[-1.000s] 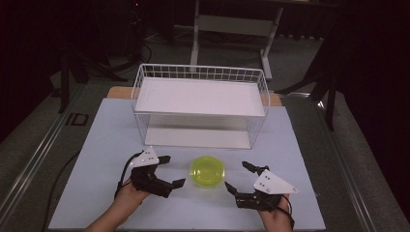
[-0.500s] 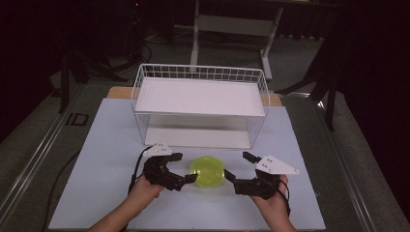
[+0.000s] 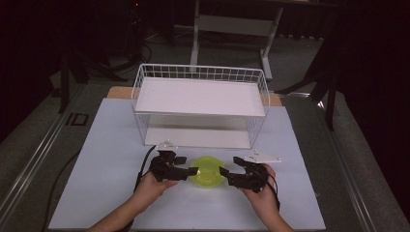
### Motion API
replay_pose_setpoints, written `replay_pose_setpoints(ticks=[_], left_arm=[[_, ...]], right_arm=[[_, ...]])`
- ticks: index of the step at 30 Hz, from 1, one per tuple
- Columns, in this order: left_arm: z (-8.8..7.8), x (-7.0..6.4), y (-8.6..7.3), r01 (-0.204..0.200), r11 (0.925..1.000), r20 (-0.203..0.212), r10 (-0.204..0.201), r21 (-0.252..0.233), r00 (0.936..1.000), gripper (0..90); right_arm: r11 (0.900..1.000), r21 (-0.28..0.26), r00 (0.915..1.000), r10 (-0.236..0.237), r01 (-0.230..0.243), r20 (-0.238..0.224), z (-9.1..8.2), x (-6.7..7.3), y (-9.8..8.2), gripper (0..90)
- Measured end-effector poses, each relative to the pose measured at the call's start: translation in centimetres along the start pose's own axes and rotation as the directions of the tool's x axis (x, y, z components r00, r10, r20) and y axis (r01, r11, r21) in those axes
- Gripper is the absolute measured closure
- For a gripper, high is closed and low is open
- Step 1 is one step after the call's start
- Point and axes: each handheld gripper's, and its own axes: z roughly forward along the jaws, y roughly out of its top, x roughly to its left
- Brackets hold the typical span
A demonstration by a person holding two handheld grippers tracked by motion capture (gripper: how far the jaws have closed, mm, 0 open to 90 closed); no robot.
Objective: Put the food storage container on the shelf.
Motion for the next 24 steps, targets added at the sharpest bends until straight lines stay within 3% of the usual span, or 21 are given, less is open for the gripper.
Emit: replay_pose_setpoints(ticks=[6,14,20,21,24], left_arm=[[0.7,0.6,-0.5,0.052,0.9982,-0.003,-0.052,0.028,0.9986,44.1],[0.9,0.3,-0.5,0.049,0.9976,0.012,-0.05,0.049,0.9987,61.9],[0.7,-0.1,-0.6,0.046,0.997,0.029,-0.048,0.062,0.9984,64.0],[0.7,-0.1,-0.6,0.047,0.9968,0.031,-0.049,0.064,0.9983,64.0],[0.6,-0.3,-0.7,0.048,0.9967,0.039,-0.051,0.064,0.9979,64.4]], right_arm=[[0.999,0.029,0.9998,0.015,-0.016,0.01,1.1,-0.3,-0.5,33.3],[0.997,0.059,0.9986,0.052,-0.052,-0.001,1.7,-0.5,-0.9,40.6],[0.994,0.083,0.9963,0.078,-0.075,-0.036,1.8,-0.4,-1.0,50.0],[0.993,0.088,0.9949,0.086,-0.081,-0.052,1.7,-0.4,-1.0,56.7],[0.992,0.092,0.9932,0.094,-0.088,-0.068,1.7,-0.2,-0.9,65.4]])
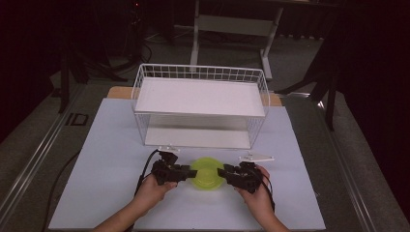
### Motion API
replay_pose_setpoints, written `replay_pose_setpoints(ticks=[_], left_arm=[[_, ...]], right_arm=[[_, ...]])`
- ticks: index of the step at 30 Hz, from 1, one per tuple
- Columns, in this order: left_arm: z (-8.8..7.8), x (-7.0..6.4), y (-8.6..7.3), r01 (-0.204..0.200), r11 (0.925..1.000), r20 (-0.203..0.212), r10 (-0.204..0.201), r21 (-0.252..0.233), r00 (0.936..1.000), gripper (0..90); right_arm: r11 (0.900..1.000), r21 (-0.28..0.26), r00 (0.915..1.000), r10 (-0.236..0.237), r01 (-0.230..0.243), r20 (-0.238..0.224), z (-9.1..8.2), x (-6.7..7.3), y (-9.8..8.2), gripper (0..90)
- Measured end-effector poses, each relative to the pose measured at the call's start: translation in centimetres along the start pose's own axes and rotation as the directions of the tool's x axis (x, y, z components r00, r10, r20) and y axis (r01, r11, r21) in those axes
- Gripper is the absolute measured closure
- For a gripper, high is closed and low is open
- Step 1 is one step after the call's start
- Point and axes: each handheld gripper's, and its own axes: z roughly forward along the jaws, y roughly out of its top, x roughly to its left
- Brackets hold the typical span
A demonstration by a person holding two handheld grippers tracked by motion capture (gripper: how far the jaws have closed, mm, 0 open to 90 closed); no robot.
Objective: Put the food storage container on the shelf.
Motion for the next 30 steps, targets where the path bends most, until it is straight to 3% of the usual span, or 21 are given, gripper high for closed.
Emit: replay_pose_setpoints(ticks=[5,8,11,17,24,30], left_arm=[[-0.2,-0.4,-0.3,0.0,1.0,0.022,0.0,0.0,0.9998,66.4],[-0.3,-0.8,-0.6,-0.005,1.0,0.007,0.005,0.005,1.0,67.2],[-0.4,-0.8,-0.9,0.029,0.9996,0.008,-0.029,-0.001,0.9995,69.2],[-0.5,-1.3,-0.9,0.04,0.9992,-0.011,-0.04,0.01,0.9992,71.1],[-0.6,-1.7,-1.1,0.083,0.9966,-0.018,-0.082,0.007,0.9964,74.7],[-0.8,-2.4,-1.2,0.081,0.9967,-0.044,-0.081,0.006,0.9958,77.5]], right_arm=[[1.0,0.015,0.9999,0.014,-0.014,-0.008,-0.3,0.3,0.0,69.8],[1.0,0.021,0.9998,0.014,-0.014,-0.017,-0.4,0.4,0.1,70.8],[1.0,0.025,0.9998,0.002,-0.002,-0.021,-0.6,0.7,0.1,71.3],[0.999,0.034,0.9993,0.007,-0.005,-0.038,-0.8,0.7,0.1,72.2],[0.999,0.04,0.9981,0.031,-0.028,-0.053,-1.1,0.9,0.0,74.2],[0.997,0.053,0.9951,0.068,-0.064,-0.073,-1.4,0.9,-0.1,77.1]])
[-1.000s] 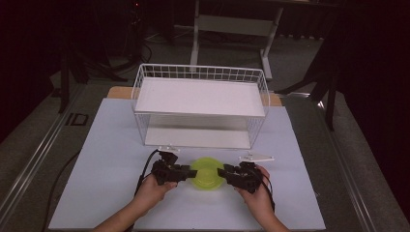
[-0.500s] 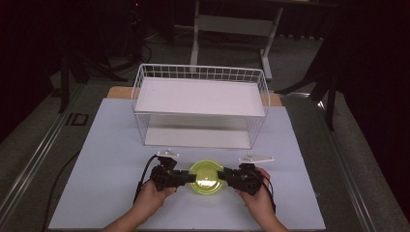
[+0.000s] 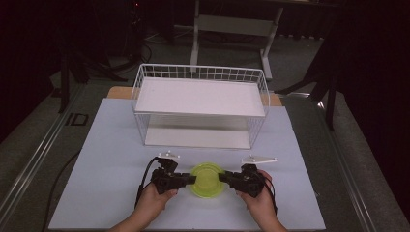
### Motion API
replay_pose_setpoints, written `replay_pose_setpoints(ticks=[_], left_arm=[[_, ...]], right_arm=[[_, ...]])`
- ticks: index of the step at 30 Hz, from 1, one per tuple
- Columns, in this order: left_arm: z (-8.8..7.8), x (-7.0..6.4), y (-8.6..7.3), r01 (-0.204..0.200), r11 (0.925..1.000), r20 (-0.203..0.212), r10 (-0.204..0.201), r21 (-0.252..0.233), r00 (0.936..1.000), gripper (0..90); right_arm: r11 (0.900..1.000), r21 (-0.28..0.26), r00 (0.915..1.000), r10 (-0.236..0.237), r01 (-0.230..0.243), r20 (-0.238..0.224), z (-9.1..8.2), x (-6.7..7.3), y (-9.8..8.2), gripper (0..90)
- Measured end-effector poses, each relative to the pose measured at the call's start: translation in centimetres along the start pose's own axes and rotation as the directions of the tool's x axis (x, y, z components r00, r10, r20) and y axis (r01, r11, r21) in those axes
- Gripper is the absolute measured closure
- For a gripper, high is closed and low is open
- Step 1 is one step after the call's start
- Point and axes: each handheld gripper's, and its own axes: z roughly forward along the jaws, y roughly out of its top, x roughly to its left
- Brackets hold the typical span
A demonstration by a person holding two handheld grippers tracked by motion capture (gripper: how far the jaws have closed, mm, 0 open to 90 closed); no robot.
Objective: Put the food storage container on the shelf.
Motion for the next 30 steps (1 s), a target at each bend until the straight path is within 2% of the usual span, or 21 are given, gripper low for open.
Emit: replay_pose_setpoints(ticks=[2,5,8,14,19,25,30], left_arm=[[-0.1,-0.4,0.0,-0.02,0.9998,-0.025,0.02,0.0,0.9995,79.1],[-0.1,-0.7,0.1,-0.058,0.9983,-0.061,0.058,-0.004,0.9964,81.1],[-0.1,-0.5,0.1,-0.055,0.9985,-0.049,0.054,-0.007,0.9973,81.2],[-0.8,-0.2,0.7,-0.03,0.998,-0.027,0.029,-0.055,0.9992,81.1],[-1.6,0.1,1.9,-0.018,0.9949,-0.021,0.016,-0.099,0.9996,81.4],[-2.4,0.8,3.1,-0.019,0.988,-0.028,0.015,-0.153,0.9995,81.5],[-2.5,1.4,3.6,-0.022,0.9858,-0.046,0.014,-0.166,0.9988,81.5]], right_arm=[[1.0,-0.001,1.0,0.006,-0.006,0.004,-0.1,0.1,-0.1,78.5],[1.0,0.009,0.9993,-0.014,0.014,0.036,-0.1,0.5,-0.1,80.0],[1.0,0.006,0.9993,-0.007,0.006,0.036,-0.1,0.4,0.0,80.1],[0.999,-0.015,0.9976,-0.047,0.047,0.051,-0.4,0.9,1.4,80.0],[0.997,-0.054,0.997,-0.06,0.063,0.049,-0.5,0.7,3.4,79.9],[0.994,-0.069,0.9954,-0.079,0.083,0.054,-0.2,0.7,5.2,79.9],[0.994,-0.062,0.995,-0.083,0.087,0.056,0.5,0.4,6.4,79.7]])
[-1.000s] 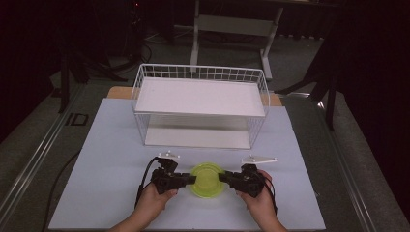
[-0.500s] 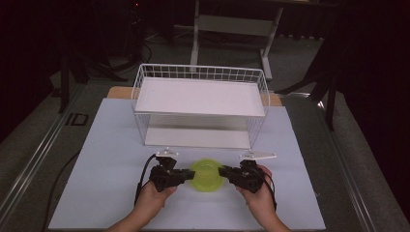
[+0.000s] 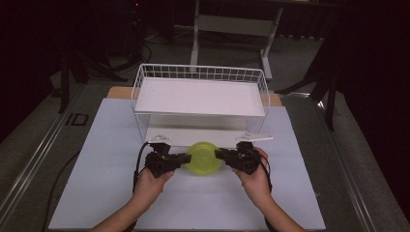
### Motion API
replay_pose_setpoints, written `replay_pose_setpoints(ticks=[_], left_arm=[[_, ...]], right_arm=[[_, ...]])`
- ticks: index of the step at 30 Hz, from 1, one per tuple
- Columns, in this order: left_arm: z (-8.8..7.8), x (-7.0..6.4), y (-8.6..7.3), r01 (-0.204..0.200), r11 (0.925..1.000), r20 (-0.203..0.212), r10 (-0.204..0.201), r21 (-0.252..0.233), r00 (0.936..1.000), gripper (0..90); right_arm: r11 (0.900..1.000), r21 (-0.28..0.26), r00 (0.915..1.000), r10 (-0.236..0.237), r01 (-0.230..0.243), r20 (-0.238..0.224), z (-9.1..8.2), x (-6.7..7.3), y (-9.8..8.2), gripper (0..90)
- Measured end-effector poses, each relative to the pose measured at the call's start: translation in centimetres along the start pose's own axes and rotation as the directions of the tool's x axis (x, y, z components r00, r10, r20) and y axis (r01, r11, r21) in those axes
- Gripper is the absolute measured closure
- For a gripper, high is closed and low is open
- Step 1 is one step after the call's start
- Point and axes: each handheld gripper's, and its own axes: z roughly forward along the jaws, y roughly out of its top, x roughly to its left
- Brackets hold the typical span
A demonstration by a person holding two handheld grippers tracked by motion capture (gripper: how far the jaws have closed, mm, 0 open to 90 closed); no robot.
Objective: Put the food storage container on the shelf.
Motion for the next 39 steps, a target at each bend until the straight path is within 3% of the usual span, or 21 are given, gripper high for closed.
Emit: replay_pose_setpoints(ticks=[13,20,25,36,39], left_arm=[[1.6,1.8,0.5,-0.047,0.9976,-0.051,0.045,-0.05,0.9977,81.2],[2.4,3.0,0.6,-0.05,0.9963,-0.061,0.046,-0.069,0.9971,81.3],[2.9,3.5,0.7,-0.041,0.9978,-0.059,0.038,-0.052,0.9975,81.2],[4.2,4.3,1.2,-0.07,0.9975,-0.089,0.068,-0.013,0.9937,81.0],[4.5,4.8,1.2,-0.056,0.9984,-0.078,0.056,-0.003,0.9954,81.0]], right_arm=[[1.0,0.011,0.9992,-0.016,0.016,0.037,2.4,-1.4,1.2,79.2],[1.0,0.004,0.9983,-0.012,0.012,0.058,3.4,-1.9,1.4,78.9],[1.0,0.013,0.9975,-0.003,0.003,0.07,4.3,-2.4,1.3,78.9],[1.0,0.027,0.9952,0.01,-0.012,0.098,5.5,-3.3,1.0,78.8],[0.999,0.029,0.9948,0.01,-0.013,0.102,5.8,-3.4,0.9,78.9]])
